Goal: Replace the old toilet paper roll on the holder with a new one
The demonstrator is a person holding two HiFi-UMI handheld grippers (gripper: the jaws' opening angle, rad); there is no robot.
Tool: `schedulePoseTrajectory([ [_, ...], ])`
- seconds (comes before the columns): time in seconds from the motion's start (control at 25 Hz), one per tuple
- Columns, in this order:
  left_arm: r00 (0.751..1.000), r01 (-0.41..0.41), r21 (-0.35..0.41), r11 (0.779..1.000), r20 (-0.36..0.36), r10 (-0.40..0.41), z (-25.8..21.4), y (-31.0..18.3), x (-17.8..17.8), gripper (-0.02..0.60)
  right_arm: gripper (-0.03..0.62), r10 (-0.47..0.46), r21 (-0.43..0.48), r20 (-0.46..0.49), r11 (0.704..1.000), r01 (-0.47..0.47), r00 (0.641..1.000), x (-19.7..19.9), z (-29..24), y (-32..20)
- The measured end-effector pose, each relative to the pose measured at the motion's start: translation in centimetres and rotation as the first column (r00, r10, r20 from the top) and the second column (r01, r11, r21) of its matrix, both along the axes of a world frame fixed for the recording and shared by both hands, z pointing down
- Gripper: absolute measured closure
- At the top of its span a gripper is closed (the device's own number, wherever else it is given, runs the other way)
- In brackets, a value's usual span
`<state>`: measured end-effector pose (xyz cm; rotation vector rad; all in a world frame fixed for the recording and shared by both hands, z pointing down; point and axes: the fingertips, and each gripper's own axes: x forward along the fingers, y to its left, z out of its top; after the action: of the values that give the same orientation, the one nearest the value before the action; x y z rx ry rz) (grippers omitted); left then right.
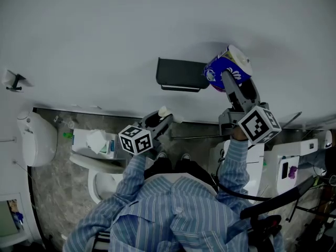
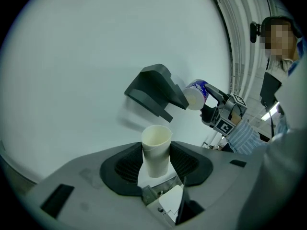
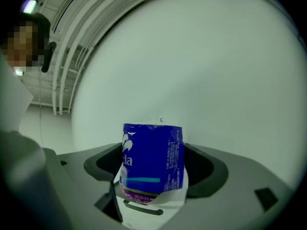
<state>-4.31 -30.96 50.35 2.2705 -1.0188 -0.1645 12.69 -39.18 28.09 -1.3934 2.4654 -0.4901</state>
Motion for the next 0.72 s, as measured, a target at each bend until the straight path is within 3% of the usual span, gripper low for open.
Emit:
schedulePoseTrajectory([
  [0.36,1.000,-0.018,-0.007,1.000,0.014,0.018,0.2,-0.4,0.8,0.405,0.191,0.076,-0.109,0.192,0.992,-0.056,0.978,5.9,3.3,0.2],
  [0.52,1.000,-0.017,-0.012,1.000,0.016,0.018,0.6,-0.5,0.1,0.405,0.191,0.079,-0.178,0.299,0.984,-0.025,0.951,6.0,6.3,0.4],
  [0.72,1.000,-0.015,-0.019,1.000,0.027,0.016,0.4,-0.6,0.5,0.405,0.191,0.072,-0.250,0.354,0.968,0.019,0.932,6.1,9.5,0.0],
])
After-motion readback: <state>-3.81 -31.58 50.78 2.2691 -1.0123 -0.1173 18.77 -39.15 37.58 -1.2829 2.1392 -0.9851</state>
